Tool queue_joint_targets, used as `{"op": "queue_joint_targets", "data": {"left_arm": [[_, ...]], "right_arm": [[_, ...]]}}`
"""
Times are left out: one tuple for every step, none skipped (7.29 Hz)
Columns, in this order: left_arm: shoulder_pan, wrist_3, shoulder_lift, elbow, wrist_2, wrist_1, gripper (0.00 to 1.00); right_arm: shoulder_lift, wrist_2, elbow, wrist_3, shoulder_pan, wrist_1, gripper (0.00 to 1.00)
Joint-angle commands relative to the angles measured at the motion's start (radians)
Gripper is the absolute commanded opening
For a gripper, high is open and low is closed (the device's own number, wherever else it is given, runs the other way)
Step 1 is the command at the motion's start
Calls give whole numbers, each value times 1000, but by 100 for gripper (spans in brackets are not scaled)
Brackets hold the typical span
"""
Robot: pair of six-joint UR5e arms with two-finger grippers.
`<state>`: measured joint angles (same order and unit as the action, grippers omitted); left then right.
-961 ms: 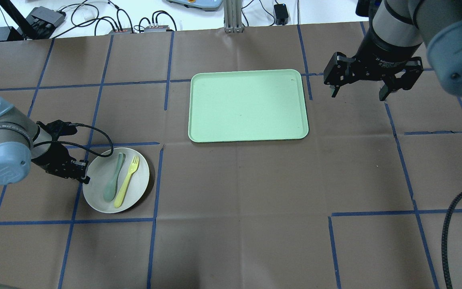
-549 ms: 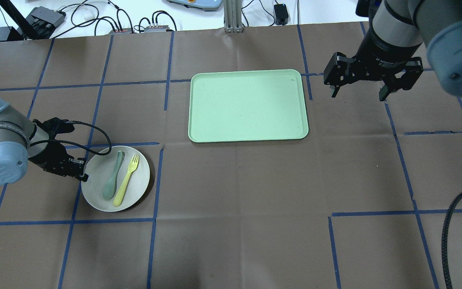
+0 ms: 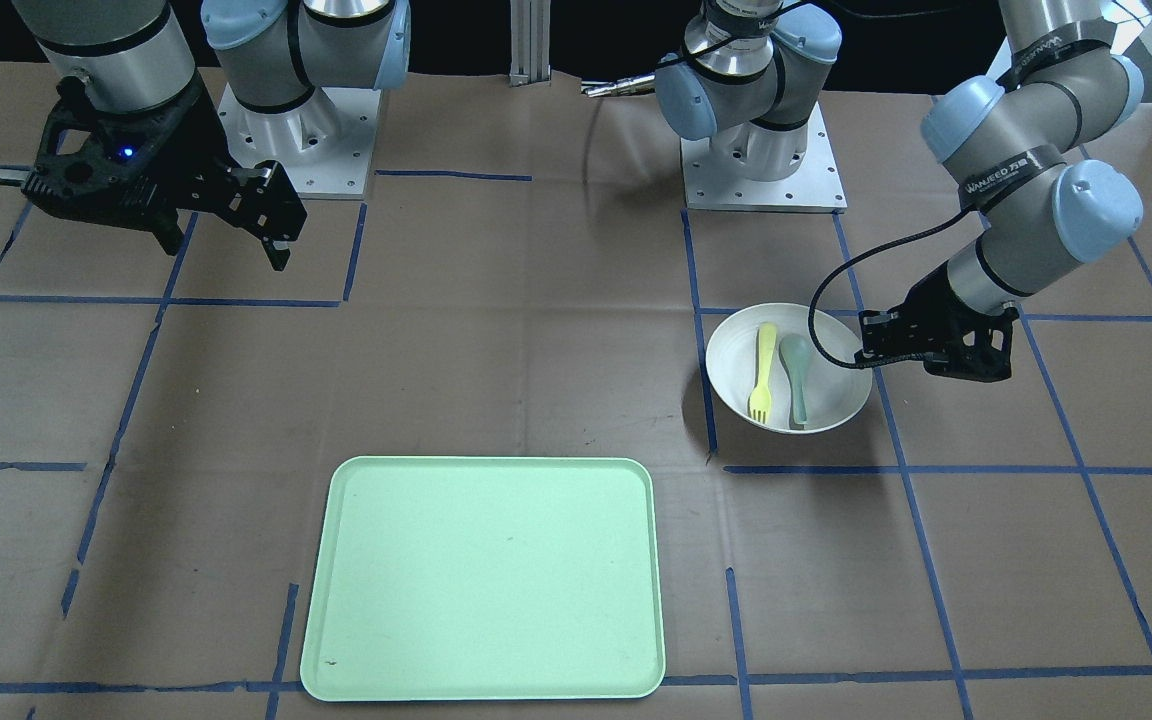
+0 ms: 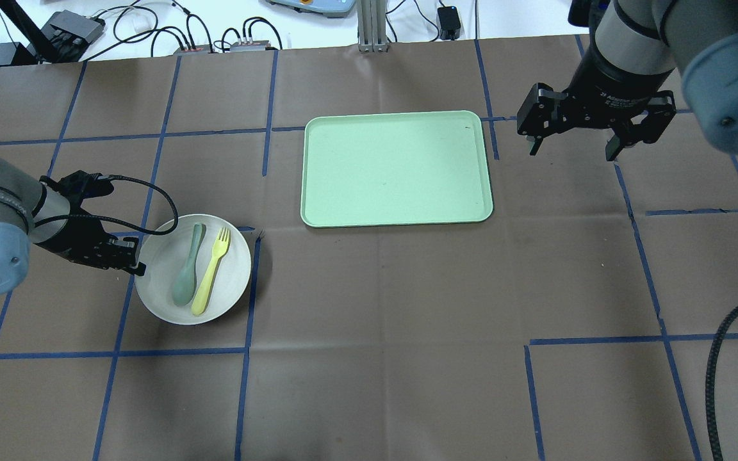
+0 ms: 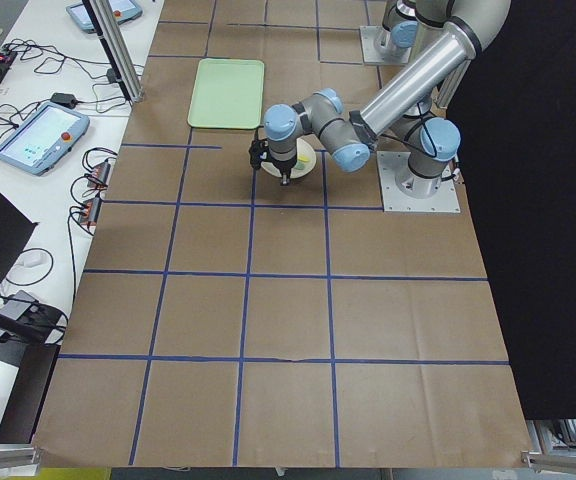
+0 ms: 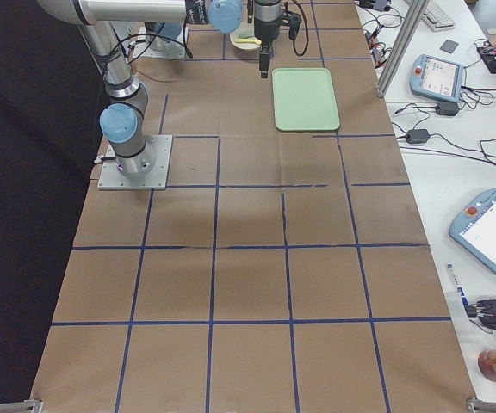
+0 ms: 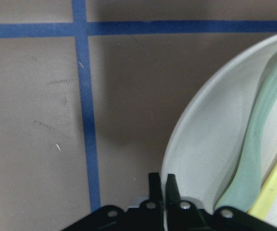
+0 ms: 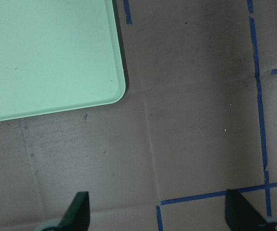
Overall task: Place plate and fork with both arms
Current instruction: 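Slide the white plate with the left gripper onto the mint-green tray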
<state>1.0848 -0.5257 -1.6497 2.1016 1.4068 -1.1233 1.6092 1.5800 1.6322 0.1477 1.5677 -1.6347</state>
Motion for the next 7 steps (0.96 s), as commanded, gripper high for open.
{"op": "queue_joint_targets", "data": {"left_arm": [[117, 88, 7, -53, -23, -19, 0], [157, 148, -16, -99, -69, -56, 0], [184, 194, -53, -142, -96, -59, 0], [222, 240, -120, -194, -115, -59, 0], [272, 284, -202, -272, -115, -59, 0], [329, 335, -287, -370, -115, -59, 0], [384, 392, -361, -456, -138, -59, 0]], "right_arm": [[0, -2, 0, 0, 0, -1, 100], [0, -2, 0, 1, 0, -1, 100], [0, -2, 0, 1, 0, -1, 100], [0, -2, -2, 1, 0, -1, 100], [0, -2, -2, 0, 0, -1, 100], [0, -3, -2, 1, 0, -1, 100], [0, -3, -2, 1, 0, -1, 100]]}}
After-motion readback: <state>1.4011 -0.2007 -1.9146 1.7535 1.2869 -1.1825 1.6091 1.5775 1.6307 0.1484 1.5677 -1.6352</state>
